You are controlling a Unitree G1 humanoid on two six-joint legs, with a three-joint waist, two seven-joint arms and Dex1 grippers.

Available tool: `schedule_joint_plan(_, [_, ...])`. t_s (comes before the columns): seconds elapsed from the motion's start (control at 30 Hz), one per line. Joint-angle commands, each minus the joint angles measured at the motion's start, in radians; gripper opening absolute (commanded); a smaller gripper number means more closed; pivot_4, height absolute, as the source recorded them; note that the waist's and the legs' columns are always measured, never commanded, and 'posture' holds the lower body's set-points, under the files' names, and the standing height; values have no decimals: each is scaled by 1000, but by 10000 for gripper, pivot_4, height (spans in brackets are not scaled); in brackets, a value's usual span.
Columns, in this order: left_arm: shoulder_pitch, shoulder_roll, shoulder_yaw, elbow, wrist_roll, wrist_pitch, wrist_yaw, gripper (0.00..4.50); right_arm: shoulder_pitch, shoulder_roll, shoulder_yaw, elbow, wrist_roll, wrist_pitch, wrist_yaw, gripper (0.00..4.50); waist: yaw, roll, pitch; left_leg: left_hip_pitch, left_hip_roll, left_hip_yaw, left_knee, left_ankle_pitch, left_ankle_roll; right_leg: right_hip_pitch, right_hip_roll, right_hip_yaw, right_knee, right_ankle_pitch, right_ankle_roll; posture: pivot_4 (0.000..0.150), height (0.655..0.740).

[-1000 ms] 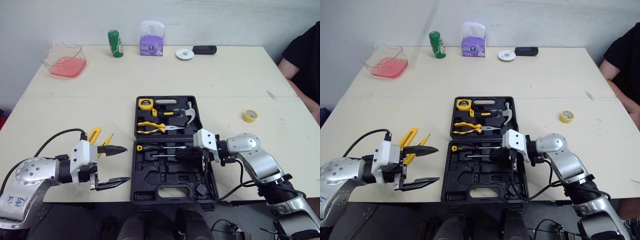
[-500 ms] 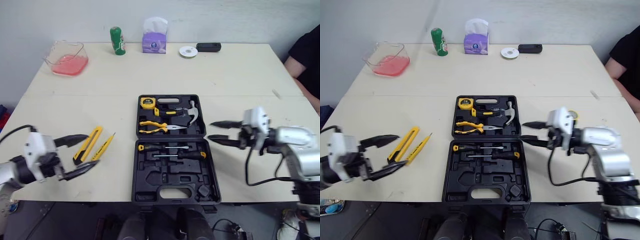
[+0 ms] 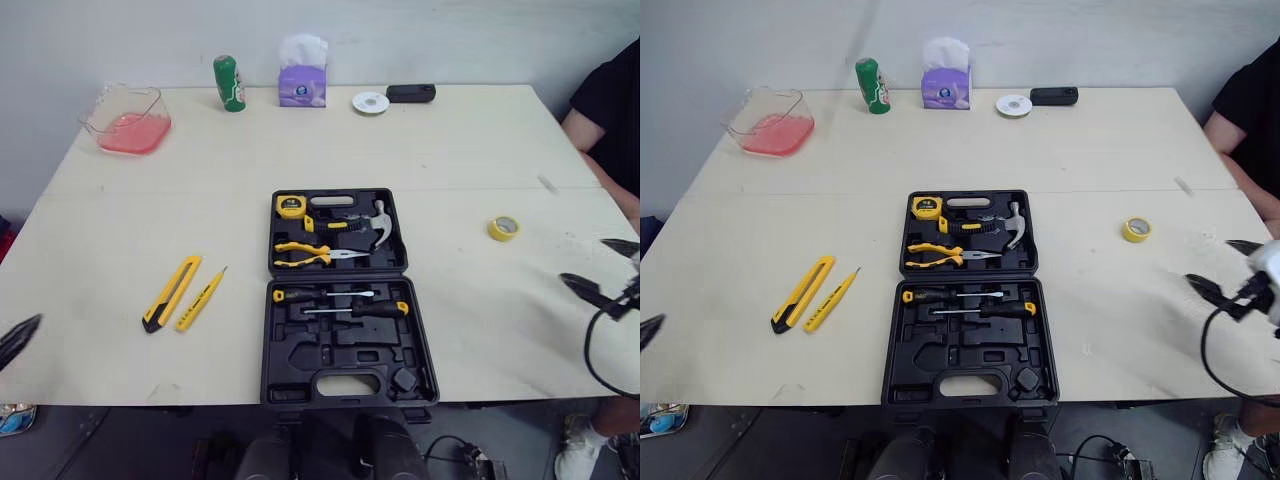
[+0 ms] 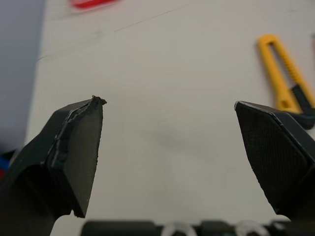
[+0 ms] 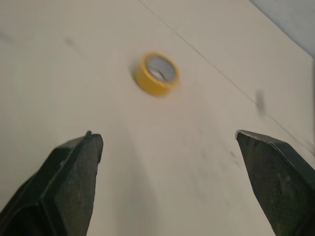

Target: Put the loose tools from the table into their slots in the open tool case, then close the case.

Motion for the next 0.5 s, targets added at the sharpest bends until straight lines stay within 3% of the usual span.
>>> schedule_joint_plan(0.03, [12,13,49,63,7,-57,31,45000,-10,-34,-16,97,-15,-71,-31,44715,-5,0,0,0,0,0,0,0,0,0,0,0,0,0,0,1500,7400])
schedule_joint_plan(0.17, [25,24,26,59,3,-75,2,45000,-34,-25,0,143,-10,-112,-8,44715,-10,0,0,0,0,0,0,-1,0,0,-1,1,0,0,0,1500,7400])
schedule_joint_plan(0.3, [21,44,12,73,5,-94,-27,45000,-66,25,18,125,43,-112,121,44715,-14,1,0,1,2,0,0,-1,-1,-1,0,1,1,0,-1,1500,7400])
schedule_joint_plan(0.5, [-2,63,-34,6,-24,-30,-53,45000,-135,90,48,35,86,13,195,44715,-13,1,0,1,3,2,0,-2,-1,-1,1,2,2,-1,-1,1500,7400])
